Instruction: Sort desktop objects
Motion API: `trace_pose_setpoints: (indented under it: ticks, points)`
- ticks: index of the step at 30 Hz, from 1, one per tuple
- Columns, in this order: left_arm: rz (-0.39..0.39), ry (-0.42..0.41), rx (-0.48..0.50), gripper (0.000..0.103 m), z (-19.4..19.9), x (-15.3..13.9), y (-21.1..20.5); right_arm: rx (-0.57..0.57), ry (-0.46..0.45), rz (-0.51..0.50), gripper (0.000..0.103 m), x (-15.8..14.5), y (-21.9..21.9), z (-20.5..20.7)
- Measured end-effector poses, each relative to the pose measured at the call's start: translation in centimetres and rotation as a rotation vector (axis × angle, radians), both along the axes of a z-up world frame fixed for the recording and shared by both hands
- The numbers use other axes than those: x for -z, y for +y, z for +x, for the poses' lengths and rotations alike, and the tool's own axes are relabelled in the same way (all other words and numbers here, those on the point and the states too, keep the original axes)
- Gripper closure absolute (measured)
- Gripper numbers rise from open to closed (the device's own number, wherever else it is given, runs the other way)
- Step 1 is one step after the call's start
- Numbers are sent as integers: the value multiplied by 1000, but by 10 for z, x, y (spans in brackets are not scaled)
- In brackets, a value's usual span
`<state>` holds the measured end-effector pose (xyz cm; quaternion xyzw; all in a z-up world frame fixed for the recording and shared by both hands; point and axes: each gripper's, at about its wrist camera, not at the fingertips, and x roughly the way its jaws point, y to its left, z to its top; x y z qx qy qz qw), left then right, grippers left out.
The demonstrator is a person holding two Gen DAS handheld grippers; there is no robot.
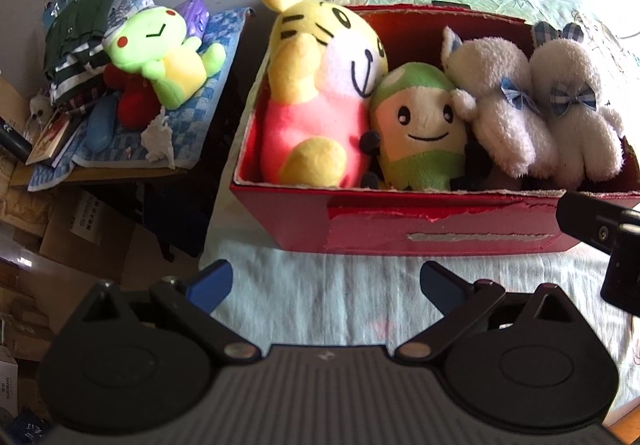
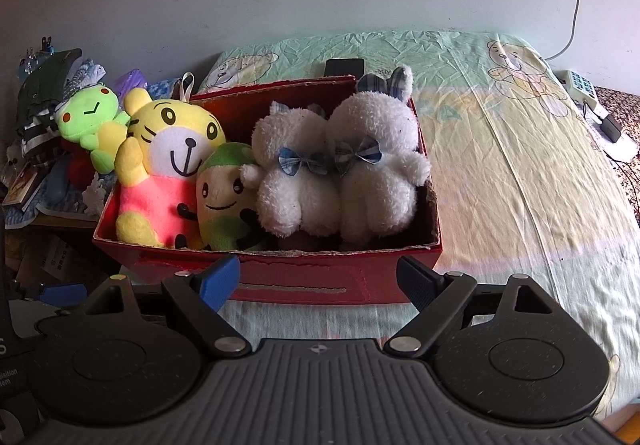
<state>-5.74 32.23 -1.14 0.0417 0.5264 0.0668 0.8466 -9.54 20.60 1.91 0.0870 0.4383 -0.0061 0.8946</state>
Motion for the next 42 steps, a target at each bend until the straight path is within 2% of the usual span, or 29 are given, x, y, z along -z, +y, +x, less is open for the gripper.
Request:
trace_pose_setpoints:
  ticks: [16,23,36,42]
  points:
    - [58,-71,-16,3,31,-34,17,3,-47,-5,15,-22,4,29]
    - [59,-65,-31,3,44,-32,21,12,-36,-6,14,-19,3,41]
    - [66,-68,1,3,63,-23,13,46,13,13,14,-9,-8,65]
    - [80,-92,13,3,71,-25,10,51,5,-16,14,-7,-8,76]
